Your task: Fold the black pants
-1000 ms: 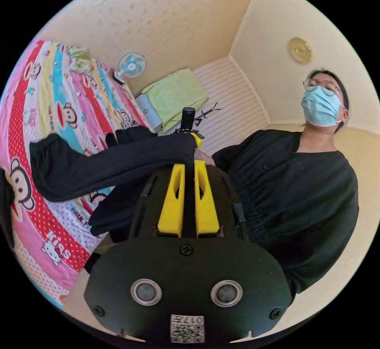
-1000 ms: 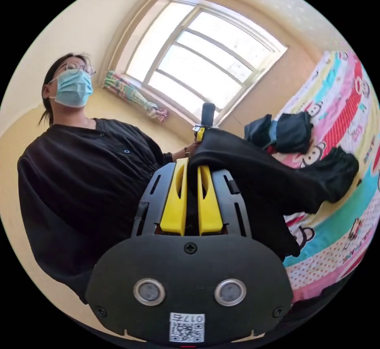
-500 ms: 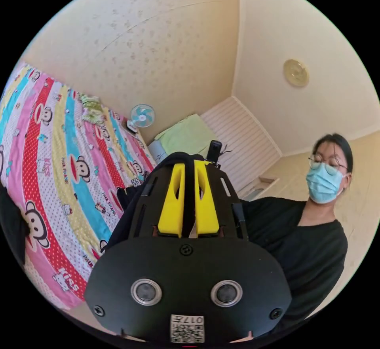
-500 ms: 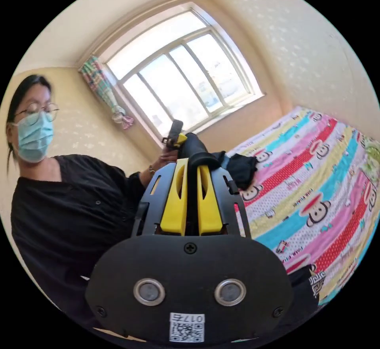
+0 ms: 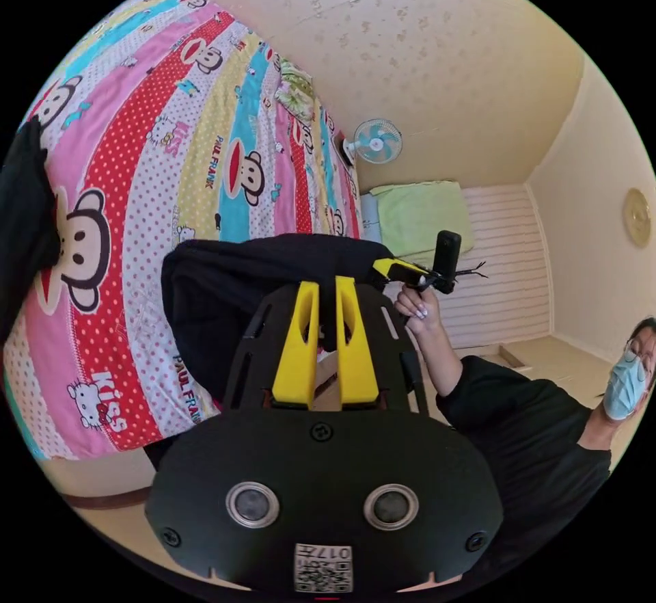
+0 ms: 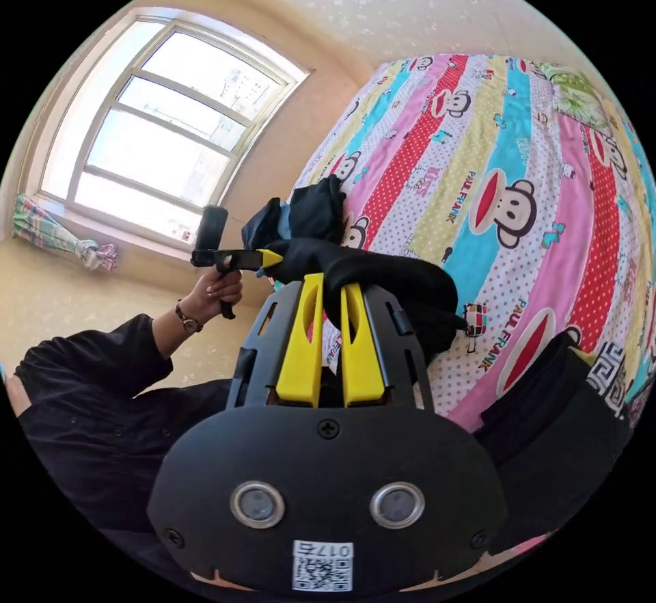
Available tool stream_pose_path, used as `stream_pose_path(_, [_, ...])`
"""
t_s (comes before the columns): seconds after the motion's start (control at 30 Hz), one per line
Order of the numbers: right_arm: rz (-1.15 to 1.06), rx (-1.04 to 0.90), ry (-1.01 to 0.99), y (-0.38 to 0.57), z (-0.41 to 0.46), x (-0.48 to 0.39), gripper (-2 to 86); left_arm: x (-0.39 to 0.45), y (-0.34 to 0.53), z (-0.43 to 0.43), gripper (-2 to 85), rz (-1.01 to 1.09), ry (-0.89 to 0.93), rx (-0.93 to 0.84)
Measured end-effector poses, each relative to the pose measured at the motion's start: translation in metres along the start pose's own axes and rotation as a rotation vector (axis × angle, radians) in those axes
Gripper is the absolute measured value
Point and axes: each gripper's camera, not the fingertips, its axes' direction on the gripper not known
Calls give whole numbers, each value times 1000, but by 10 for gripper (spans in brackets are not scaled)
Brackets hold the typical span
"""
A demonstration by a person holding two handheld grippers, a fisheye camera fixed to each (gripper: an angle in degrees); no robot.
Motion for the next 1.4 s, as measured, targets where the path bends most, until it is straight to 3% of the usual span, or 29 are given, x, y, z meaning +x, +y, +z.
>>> stream_pose_path(0.13, [136,-88,-76,79,53,52,19,-46,59,39,46,-141,41,-67])
stream_pose_path(0.3, [379,-232,-100,164,119,101,43,-96,130,92,48,-377,-54,-194])
stream_pose_path(0.4, [520,-302,-87,192,143,128,69,-117,140,112,60,-442,-103,-347])
stream_pose_path(0.5, [610,-352,-113,195,143,151,102,-126,135,106,86,-487,-34,-350])
stream_pose_path(0.6, [611,-296,-103,177,118,165,138,-120,117,82,163,-459,-69,-280])
stream_pose_path(0.73, [537,-176,-39,139,92,189,173,-117,90,53,184,-373,-71,-146])
stream_pose_path(0.93, [556,-157,-75,116,148,257,218,-151,45,42,212,-372,-101,-17])
stream_pose_path(1.03, [602,-206,-181,129,193,274,223,-174,36,73,207,-436,-90,-132])
stream_pose_path(1.1, [629,-126,-156,139,195,270,216,-183,41,116,192,-481,-15,-301])
stream_pose_path(1.27, [666,-120,-117,152,199,252,167,-157,43,116,169,-487,-131,-288])
stream_pose_path(1.4, [602,-173,-126,132,174,234,134,-140,40,101,131,-436,84,-449])
